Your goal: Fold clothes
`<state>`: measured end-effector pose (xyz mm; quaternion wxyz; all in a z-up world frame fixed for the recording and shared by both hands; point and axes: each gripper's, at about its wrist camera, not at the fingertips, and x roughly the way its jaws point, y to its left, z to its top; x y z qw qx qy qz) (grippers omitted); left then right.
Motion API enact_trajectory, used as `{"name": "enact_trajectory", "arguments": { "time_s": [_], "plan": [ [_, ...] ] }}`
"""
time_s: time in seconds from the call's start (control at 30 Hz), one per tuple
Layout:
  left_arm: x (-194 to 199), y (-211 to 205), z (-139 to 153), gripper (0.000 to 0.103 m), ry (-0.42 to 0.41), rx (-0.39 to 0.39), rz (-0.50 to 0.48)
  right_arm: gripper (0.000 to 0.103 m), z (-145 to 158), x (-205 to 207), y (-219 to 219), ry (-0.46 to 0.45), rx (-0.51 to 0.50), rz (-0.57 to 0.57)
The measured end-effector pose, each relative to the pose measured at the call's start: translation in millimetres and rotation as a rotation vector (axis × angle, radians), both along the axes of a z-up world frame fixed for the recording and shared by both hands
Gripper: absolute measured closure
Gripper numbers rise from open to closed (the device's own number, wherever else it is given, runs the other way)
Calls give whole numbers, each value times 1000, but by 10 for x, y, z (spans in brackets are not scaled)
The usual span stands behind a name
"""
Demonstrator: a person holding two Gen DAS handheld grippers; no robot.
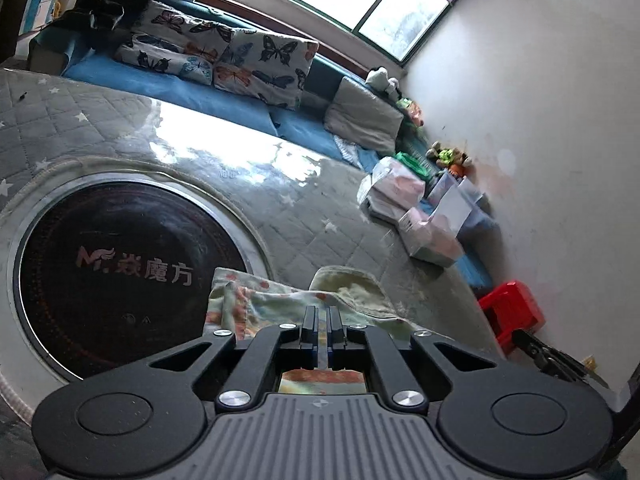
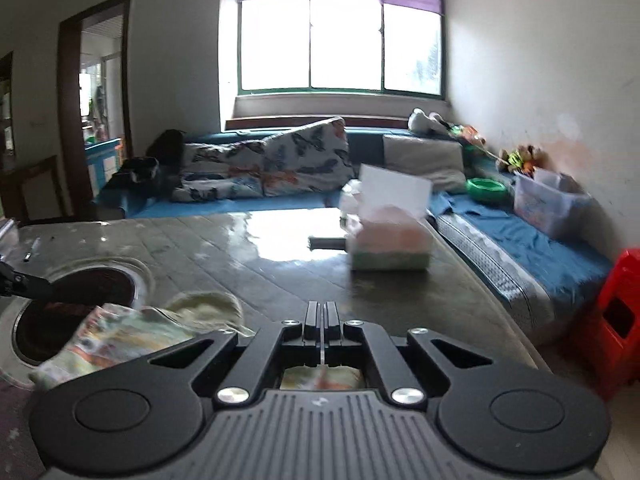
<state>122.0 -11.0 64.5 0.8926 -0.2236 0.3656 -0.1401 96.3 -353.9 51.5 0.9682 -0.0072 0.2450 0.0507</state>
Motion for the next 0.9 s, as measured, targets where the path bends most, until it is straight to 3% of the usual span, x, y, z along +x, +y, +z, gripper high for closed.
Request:
{"name": "enact_trajectory", "arguments": {
  "time_s": [0.2, 0.27, 0.33, 0.43, 0.9],
  "plan": [
    [75, -11, -187, 93, 43, 50, 15, 89, -333, 73, -88, 94, 45, 6],
    [94, 27, -254, 79, 58, 64, 28, 66, -437, 89, -100, 119, 70, 7],
    [103, 54, -304, 64, 60, 84, 41, 65, -528, 122, -113, 136, 85, -1],
    [126, 85, -375, 53, 57, 115, 54, 61, -678, 198, -149, 177, 114, -11],
    [273, 74, -651, 49, 82, 138, 45, 60, -816, 326, -121, 199, 154, -3]
  ]
}}
